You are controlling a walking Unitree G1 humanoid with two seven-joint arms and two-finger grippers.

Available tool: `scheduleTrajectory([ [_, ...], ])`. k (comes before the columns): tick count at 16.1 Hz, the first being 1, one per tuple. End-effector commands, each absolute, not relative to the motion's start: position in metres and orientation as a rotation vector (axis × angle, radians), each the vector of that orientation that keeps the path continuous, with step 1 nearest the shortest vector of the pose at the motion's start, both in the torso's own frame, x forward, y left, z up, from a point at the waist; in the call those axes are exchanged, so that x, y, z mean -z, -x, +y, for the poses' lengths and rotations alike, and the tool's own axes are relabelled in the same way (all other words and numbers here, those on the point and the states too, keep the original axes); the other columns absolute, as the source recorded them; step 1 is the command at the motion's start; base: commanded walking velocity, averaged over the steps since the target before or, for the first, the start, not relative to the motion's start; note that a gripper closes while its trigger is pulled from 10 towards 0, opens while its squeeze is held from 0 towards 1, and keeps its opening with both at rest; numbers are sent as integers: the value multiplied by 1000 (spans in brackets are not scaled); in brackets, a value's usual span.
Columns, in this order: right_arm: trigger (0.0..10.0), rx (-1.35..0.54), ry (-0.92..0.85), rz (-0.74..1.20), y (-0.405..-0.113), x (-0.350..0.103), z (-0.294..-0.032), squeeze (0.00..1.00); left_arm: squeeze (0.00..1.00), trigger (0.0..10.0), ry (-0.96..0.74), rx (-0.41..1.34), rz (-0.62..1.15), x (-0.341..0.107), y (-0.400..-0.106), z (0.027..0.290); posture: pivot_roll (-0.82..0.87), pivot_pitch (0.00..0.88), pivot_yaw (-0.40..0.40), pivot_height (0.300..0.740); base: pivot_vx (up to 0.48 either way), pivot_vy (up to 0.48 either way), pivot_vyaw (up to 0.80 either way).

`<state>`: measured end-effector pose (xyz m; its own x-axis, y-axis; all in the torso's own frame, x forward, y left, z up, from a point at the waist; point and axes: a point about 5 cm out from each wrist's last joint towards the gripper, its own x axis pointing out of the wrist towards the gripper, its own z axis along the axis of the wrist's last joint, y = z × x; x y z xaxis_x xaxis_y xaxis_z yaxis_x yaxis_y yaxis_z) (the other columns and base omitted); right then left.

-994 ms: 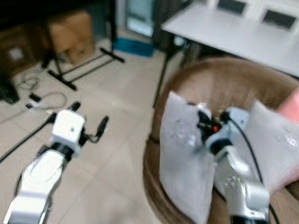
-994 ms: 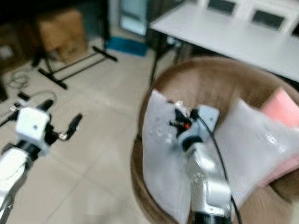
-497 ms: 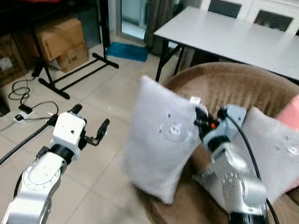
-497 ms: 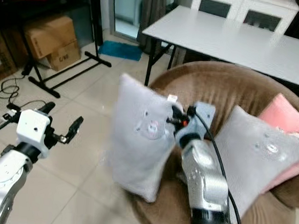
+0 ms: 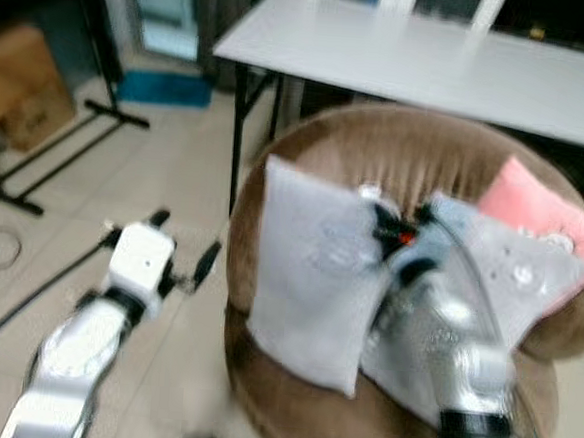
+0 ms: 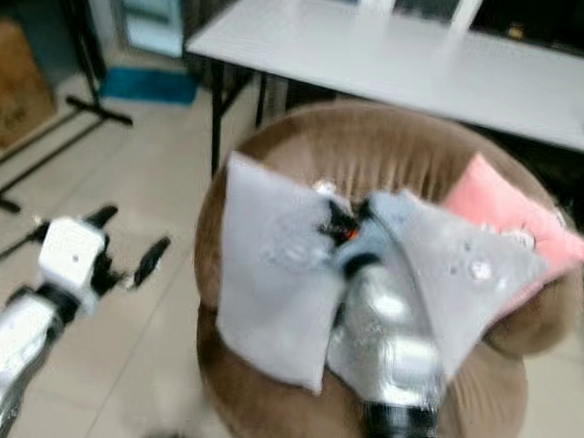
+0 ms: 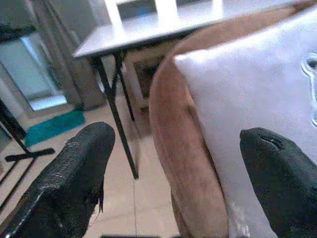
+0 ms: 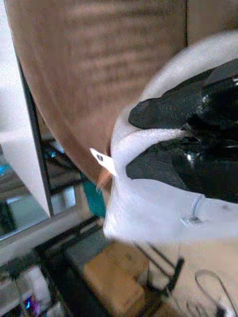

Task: Move the pillow to the sofa from floor

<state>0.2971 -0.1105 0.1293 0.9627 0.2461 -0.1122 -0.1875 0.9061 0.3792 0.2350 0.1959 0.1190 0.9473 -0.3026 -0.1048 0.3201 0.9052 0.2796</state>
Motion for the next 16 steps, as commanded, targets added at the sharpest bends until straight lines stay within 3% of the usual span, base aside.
scheduleTrajectory([
  [1,10000,-208,-367,115,-298,-138,-118,0,0,10000,-287,356,57,-121,-233,192,60,0,-33,740,0,0,0],
  [13,10000,-203,-387,106,-318,-146,-100,0,0,10000,-314,507,131,-117,-225,197,77,0,-38,740,0,0,0],
  [16,10000,-114,-393,130,-339,-144,-104,0,0,10000,-323,551,143,-117,-225,196,77,0,-40,740,0,0,0],
])
